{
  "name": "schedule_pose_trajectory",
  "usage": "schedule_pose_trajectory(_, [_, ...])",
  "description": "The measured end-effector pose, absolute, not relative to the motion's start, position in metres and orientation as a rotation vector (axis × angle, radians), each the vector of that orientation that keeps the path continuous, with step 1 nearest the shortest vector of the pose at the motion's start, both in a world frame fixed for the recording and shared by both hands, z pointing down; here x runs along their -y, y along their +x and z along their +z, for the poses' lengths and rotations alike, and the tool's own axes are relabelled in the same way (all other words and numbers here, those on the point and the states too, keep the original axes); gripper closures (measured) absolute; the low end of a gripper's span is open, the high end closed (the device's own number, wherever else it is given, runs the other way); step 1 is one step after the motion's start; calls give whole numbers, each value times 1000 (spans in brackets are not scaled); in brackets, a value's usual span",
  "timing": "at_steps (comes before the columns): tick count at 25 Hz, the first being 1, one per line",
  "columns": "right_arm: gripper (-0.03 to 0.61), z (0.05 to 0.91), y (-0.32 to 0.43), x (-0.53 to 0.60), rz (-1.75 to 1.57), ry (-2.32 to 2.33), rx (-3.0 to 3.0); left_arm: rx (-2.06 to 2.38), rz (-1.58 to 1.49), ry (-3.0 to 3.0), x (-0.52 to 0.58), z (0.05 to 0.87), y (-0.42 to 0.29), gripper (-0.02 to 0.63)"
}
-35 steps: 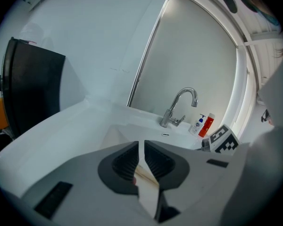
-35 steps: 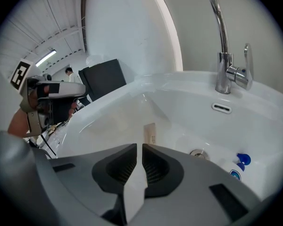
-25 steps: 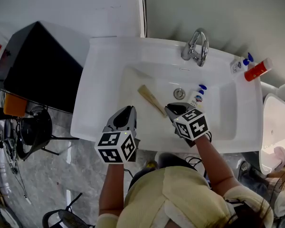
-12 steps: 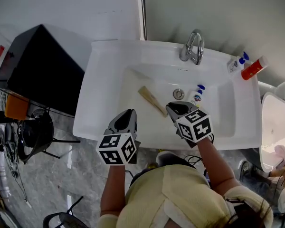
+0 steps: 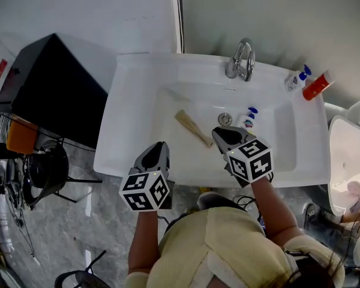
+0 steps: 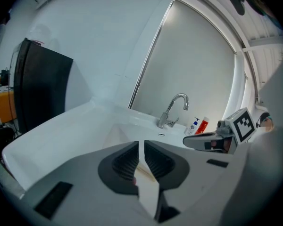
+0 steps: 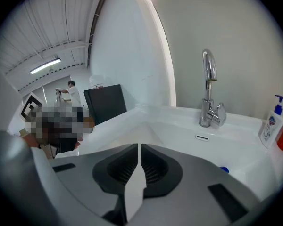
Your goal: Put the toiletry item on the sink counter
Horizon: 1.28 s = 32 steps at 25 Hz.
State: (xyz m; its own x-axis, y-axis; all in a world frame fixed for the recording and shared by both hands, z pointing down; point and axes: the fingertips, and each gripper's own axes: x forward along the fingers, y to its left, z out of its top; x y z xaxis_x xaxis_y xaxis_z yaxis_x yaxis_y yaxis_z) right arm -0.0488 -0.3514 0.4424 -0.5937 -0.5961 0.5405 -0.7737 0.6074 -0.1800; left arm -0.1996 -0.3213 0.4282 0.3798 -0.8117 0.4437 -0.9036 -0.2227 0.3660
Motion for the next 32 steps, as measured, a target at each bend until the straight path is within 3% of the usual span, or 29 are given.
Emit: schedule_pose_trajectory(32, [553, 412, -39, 348, 540, 1152, 2500, 1570, 161, 2023, 309, 418, -223, 545])
